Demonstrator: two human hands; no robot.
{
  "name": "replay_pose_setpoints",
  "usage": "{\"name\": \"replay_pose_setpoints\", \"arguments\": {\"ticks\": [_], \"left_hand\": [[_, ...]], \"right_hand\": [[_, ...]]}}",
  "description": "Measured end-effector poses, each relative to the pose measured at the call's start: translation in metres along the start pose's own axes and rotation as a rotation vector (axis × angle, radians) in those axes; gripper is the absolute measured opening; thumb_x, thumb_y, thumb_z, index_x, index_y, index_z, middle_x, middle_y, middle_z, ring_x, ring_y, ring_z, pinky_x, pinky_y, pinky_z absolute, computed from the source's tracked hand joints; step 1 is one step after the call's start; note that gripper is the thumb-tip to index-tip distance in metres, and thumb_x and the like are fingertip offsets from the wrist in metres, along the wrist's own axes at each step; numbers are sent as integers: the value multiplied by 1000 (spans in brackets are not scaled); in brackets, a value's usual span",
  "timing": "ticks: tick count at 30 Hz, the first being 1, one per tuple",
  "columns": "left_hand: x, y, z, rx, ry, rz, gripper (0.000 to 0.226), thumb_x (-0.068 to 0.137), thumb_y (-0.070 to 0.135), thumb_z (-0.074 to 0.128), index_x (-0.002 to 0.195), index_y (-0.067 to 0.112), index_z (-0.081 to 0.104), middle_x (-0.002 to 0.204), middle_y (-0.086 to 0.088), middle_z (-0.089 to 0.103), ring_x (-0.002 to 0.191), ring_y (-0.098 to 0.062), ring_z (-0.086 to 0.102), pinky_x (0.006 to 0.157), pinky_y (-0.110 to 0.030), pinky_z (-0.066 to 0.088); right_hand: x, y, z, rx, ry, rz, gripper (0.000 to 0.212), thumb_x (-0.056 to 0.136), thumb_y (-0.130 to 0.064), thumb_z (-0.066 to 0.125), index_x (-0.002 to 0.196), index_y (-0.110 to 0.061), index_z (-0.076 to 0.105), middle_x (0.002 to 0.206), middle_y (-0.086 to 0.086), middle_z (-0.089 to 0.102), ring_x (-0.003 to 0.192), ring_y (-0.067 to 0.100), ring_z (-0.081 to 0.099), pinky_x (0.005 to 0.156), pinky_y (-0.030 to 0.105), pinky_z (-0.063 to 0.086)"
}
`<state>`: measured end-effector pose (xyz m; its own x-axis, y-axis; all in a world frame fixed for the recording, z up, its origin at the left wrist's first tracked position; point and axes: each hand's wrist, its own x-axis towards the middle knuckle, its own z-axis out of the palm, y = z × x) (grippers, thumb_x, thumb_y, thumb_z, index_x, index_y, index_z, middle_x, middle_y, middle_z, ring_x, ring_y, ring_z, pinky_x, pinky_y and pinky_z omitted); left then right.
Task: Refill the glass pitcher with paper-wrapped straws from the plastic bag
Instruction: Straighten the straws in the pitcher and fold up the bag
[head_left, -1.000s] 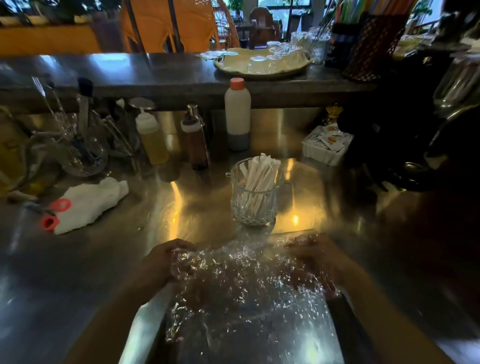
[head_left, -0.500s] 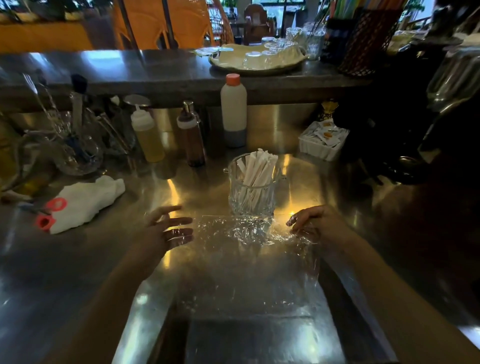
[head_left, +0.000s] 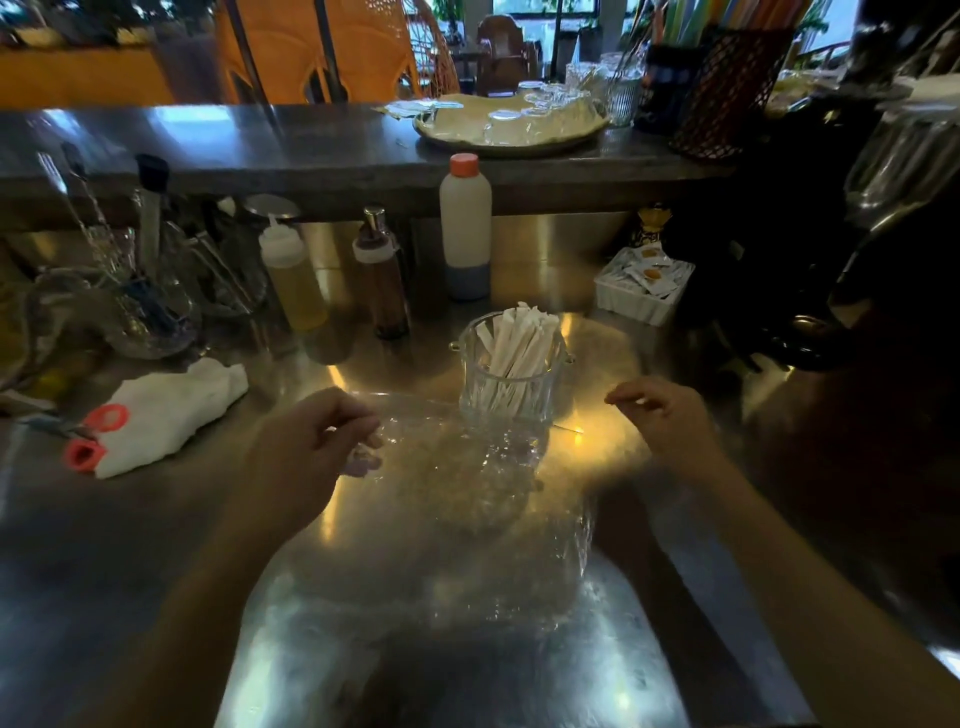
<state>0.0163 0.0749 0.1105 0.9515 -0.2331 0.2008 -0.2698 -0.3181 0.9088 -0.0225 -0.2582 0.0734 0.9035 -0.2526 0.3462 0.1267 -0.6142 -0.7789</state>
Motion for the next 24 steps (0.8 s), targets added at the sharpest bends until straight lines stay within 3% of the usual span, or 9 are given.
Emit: {"name": "replay_pose_setpoints", "arguments": {"ticks": [2, 5, 8, 11, 15, 18, 20, 22, 24], "left_hand": [[3, 19, -2, 104, -89, 99, 32, 86, 10, 59, 72, 38, 65, 76, 9, 71, 59, -13, 70, 54, -21, 57], [10, 41, 1, 178, -181, 193, 23, 86, 12, 59, 77, 33, 64, 79, 9, 71, 61, -12, 70, 60, -33, 59], [14, 48, 6, 197, -214, 225, 19, 85, 14, 59, 77, 31, 63, 81, 9, 71, 63, -13, 70, 61, -36, 59], [15, 49, 5, 156, -168, 231, 19, 85, 13, 59, 79, 31, 64, 81, 8, 70, 63, -13, 70, 60, -33, 58], [15, 48, -9, 32, -117, 252, 19, 81, 17, 61, 74, 34, 67, 74, 4, 71, 63, -16, 68, 63, -34, 58], [14, 38, -24, -160, -5, 206, 12, 82, 25, 59, 75, 28, 68, 66, 2, 71, 59, -11, 67, 57, -22, 57], [17, 23, -32, -382, 105, 48, 20, 87, 29, 53, 78, 18, 68, 65, 2, 71, 61, -11, 66, 56, -19, 55], [17, 7, -31, -645, 54, -143, 35, 83, 43, 47, 88, 13, 65, 82, -3, 70, 76, -17, 65, 65, -28, 57], [11, -7, -17, -740, -62, -275, 50, 79, 47, 43, 109, 10, 56, 109, -13, 61, 96, -26, 60, 74, -37, 54]], "right_hand": [[3, -27, 0, 50, -113, -44, 24, 79, 5, 63, 92, -15, 68, 92, 13, 70, 72, -8, 58, 70, 14, 43], [7, -71, 4, 137, -379, -85, 29, 78, -4, 67, 99, -24, 64, 92, 0, 68, 77, -11, 59, 72, 5, 46], [9, -98, 9, 284, -601, -24, 29, 77, -5, 68, 103, -17, 65, 97, 5, 70, 84, -1, 65, 77, 12, 51], [10, -104, 12, 292, -696, -17, 18, 77, 1, 66, 95, -3, 67, 84, 7, 70, 73, 3, 67, 70, 15, 53], [11, -91, 15, 176, -704, -24, 7, 78, -1, 66, 81, -6, 70, 67, -1, 68, 59, 5, 63, 62, 22, 53], [9, -79, 15, 317, -577, -3, 10, 74, -2, 69, 76, -12, 71, 61, -2, 69, 56, 8, 63, 57, 18, 52], [7, -71, 16, 465, -466, 19, 5, 68, -11, 71, 72, -14, 72, 59, 0, 69, 53, 12, 62, 55, 21, 53], [6, -65, 19, 583, -370, 56, 12, 62, -22, 74, 70, -14, 73, 57, 2, 69, 52, 14, 61, 53, 26, 52], [5, -61, 24, 696, -312, 119, 30, 53, -36, 81, 71, -13, 74, 58, 2, 70, 53, 15, 62, 53, 27, 52]]}}
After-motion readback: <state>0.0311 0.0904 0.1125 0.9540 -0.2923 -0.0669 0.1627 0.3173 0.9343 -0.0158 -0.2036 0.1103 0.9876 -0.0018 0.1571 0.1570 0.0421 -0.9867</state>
